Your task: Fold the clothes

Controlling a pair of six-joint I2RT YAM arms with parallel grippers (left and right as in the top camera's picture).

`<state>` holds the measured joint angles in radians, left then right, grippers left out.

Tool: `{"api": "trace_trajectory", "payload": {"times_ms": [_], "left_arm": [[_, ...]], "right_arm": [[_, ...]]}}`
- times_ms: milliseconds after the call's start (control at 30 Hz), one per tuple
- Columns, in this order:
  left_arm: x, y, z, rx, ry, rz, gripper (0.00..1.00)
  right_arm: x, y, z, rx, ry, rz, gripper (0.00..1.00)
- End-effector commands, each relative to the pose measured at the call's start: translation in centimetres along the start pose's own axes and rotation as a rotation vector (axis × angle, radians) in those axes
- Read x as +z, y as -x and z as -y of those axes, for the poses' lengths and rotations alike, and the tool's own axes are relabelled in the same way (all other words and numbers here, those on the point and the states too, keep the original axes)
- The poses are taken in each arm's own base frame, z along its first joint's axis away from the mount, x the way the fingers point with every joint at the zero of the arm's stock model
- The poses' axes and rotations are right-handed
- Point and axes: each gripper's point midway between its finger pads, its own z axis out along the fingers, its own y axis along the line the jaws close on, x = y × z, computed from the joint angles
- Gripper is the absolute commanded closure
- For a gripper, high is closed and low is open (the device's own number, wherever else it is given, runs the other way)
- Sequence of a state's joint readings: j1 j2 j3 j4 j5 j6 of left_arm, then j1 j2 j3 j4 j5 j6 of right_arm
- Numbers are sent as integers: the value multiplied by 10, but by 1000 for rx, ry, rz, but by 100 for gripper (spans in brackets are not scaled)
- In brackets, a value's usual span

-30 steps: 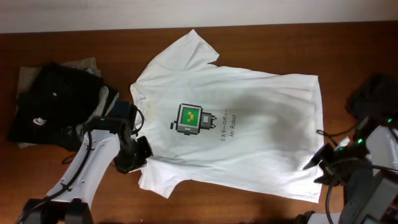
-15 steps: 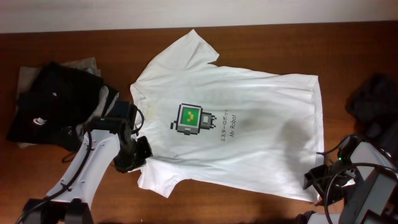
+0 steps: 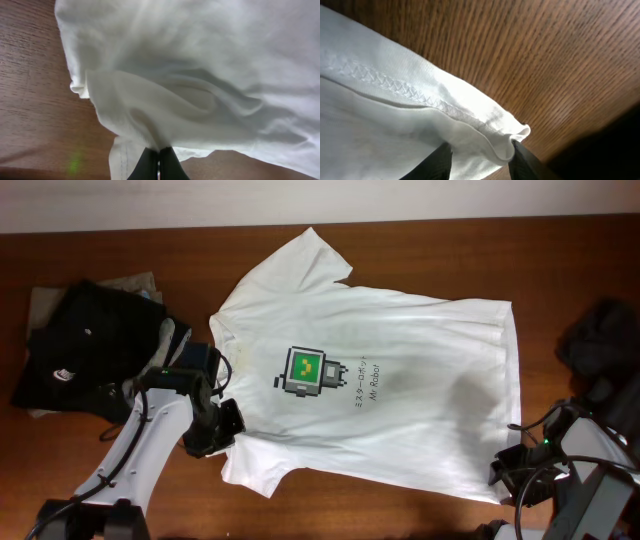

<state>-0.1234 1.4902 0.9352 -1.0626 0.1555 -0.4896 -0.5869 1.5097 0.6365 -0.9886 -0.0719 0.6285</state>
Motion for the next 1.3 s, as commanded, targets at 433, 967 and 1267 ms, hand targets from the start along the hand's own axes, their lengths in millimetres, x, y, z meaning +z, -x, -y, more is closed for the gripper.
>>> {"api": "trace_trajectory", "payload": {"times_ms": [433, 967, 1267], "left_arm": [[-74, 25, 16, 74, -69, 251, 100], [-66, 124, 61, 172, -119, 537, 100], [-34, 107, 0, 72, 1, 326, 35]], "right_arm": [[-127, 4, -35, -295, 217, 202, 96], [-125, 54, -173, -465, 542, 334, 96], [-96, 52, -118, -475, 391, 183, 29]]}}
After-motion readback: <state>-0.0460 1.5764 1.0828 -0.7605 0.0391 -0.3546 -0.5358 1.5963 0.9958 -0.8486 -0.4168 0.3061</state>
